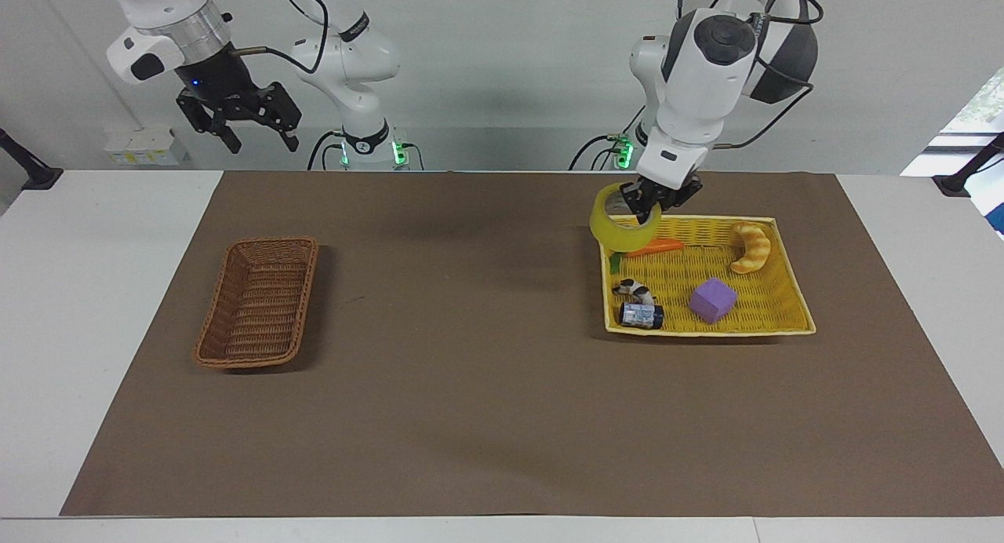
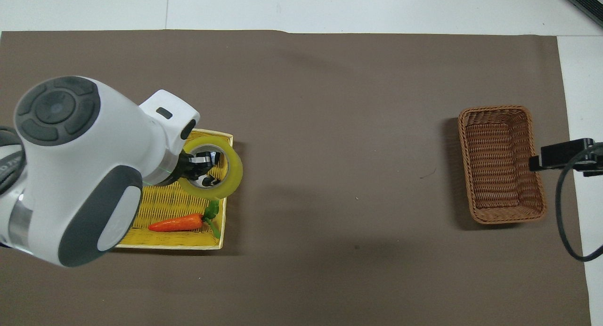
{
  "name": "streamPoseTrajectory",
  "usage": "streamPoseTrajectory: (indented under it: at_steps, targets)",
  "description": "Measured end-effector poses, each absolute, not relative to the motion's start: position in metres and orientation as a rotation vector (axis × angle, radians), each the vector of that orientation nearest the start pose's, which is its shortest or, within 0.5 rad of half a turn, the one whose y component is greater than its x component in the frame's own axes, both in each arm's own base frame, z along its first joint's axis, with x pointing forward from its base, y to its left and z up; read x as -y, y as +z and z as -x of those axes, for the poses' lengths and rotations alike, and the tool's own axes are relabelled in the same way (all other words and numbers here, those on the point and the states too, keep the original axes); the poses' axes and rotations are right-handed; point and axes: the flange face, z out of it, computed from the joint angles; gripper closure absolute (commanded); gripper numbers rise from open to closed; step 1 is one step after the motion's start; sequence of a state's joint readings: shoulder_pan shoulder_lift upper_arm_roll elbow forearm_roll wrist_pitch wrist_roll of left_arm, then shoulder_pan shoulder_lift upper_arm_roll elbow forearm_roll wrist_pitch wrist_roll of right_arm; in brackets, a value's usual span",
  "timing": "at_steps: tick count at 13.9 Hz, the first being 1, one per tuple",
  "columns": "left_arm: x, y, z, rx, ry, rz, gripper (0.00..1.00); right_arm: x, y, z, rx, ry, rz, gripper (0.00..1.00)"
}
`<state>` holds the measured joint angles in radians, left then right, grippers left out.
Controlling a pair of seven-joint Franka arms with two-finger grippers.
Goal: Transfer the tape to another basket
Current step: 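Lift the tape with the left gripper while the right gripper approaches it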
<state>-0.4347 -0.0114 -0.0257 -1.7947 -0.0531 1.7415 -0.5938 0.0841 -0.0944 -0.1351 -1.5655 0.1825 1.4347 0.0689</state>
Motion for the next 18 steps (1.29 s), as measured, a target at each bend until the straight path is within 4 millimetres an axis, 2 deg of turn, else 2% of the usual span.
streamPoseTrajectory:
  at_steps: [3, 7, 11, 14, 18]
  targets:
    - [0.299, 0.546, -0.48, 0.346, 0.082, 3.259, 1.0, 0.009, 0.664, -0.511, -0.156, 0.058, 2.803, 0.0]
    - [0.348, 0.556, -0.467, 0.426, 0.05, 3.431, 1.0, -0.007, 0.655, -0.516, -0.135, 0.059, 2.68, 0.0]
    - [0.393, 0.573, -0.448, 0.427, -0.029, 3.601, 1.0, -0.04, 0.635, -0.522, -0.098, 0.067, 2.59, 0.0]
    - [0.42, 0.579, -0.432, 0.403, -0.086, 3.676, 1.0, -0.052, 0.619, -0.525, -0.083, 0.068, 2.501, 0.0]
    - [0.436, 0.581, -0.42, 0.362, -0.1, 3.706, 1.0, -0.061, 0.602, -0.524, -0.071, 0.104, 2.375, 0.0]
